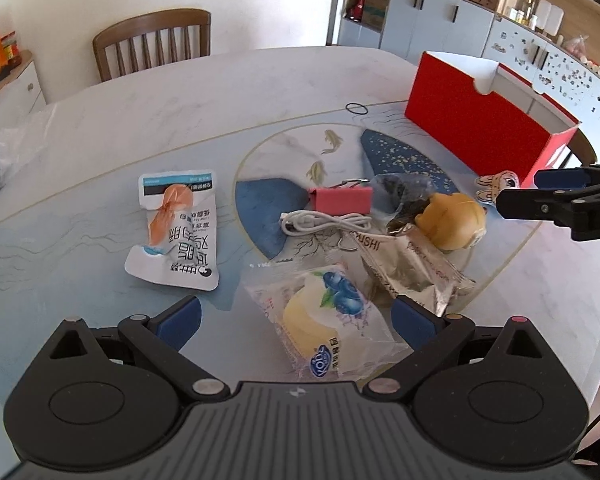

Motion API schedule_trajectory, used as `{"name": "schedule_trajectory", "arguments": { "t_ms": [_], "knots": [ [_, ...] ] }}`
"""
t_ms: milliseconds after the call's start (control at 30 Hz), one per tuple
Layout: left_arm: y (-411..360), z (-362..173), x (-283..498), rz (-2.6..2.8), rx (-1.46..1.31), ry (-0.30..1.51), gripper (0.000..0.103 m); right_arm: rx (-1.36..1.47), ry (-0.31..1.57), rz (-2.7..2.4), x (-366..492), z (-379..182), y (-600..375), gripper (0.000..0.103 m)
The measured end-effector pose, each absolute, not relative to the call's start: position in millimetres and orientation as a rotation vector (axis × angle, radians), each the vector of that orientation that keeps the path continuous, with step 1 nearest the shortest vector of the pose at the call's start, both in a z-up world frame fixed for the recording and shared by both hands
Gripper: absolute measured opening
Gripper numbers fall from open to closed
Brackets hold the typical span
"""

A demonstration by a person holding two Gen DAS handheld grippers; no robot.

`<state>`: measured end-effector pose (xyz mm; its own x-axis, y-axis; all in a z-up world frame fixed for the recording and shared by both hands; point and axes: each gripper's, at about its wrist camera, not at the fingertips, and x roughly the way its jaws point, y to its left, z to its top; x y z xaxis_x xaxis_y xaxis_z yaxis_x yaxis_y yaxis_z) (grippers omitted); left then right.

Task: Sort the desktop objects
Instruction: 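Move both grippers back over the table toward the remaining items, then grasp the blueberry bread bun with the left gripper while the right grasps the yellow plush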

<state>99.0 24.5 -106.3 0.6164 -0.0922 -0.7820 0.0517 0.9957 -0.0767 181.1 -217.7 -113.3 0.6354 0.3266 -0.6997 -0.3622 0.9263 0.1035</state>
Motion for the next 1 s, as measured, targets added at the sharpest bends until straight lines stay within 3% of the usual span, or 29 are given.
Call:
{"name": "schedule_trajectory", "arguments": {
  "t_ms": [733,1000],
  "knots": [
    [29.1,-133.1,115.2,-0.086,-0.189,1.001,0.1,-0.035,0.874,0.379,208.9,-156.6,-200.8,0.098],
    [22.6,-133.1,117.1,-0.106,-0.153,0.996,0.084,-0.015,0.899,0.384,210.3,-160.4,-200.9,0.092]
  ]
}}
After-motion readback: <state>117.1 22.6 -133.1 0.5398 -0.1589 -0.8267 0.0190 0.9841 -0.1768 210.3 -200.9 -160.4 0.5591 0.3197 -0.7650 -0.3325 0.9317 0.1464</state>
